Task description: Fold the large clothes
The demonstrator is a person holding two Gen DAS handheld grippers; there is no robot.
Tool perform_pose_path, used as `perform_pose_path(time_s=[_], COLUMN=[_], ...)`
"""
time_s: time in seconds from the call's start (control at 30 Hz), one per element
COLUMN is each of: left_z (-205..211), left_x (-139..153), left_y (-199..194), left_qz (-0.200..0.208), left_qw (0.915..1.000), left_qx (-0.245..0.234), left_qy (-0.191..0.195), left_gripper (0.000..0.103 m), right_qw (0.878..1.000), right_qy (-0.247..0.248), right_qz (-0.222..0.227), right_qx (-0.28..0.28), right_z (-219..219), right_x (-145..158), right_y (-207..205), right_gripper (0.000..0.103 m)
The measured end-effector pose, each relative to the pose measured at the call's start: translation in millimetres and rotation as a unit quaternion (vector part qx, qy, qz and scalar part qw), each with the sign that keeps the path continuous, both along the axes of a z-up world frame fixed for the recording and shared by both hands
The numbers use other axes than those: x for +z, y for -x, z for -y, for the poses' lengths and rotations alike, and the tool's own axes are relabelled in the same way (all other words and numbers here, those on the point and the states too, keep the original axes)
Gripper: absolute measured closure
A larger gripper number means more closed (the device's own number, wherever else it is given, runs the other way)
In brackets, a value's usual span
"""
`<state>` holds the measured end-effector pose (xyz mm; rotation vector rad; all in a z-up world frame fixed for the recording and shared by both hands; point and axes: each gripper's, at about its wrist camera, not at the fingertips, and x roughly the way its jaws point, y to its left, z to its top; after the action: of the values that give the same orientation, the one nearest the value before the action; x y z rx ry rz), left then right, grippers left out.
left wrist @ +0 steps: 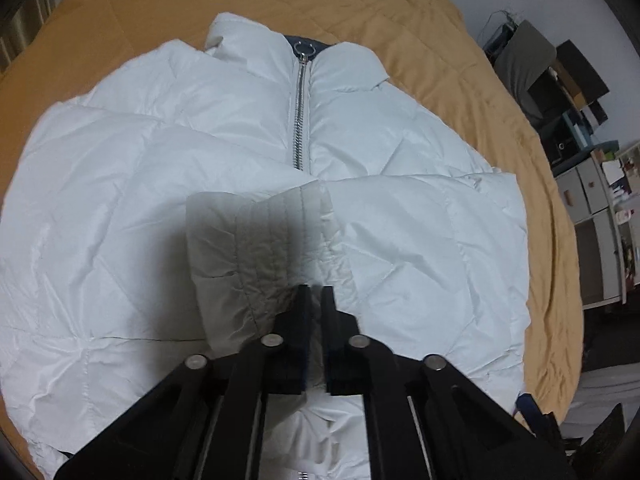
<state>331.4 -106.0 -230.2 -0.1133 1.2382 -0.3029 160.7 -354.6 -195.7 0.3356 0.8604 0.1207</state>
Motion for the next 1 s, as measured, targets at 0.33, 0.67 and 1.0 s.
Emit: perform_pose_path(time_s=[0.33, 0.67, 1.0], left_z=[-96.6, -166.5, -140.2], left_x=[33.1, 44.6, 79.2], left_y=[18.5, 21.1, 27.7], left_qz=[0.018, 0.022, 0.037], left_qw=[0.9973, 0.996, 0.9968], left_qx=[0.071, 0.074, 0.024], left_qy=[0.001, 0.043, 0.067], left_gripper=[0.103, 0.1, 0.1], right_qw=[1.0, 0.994, 0.975], right_qy=[-0.02, 0.094, -0.05], right_qz=[0.004, -0.004, -0.041], right_qx=[0.004, 0.06, 0.214], right_z=[-2.9, -108.6, -212.2], right_x=[2.0, -18.6, -48.4], right_y=[0.2, -78.5, -105.0], right_gripper=[0.016, 0.039, 0.046])
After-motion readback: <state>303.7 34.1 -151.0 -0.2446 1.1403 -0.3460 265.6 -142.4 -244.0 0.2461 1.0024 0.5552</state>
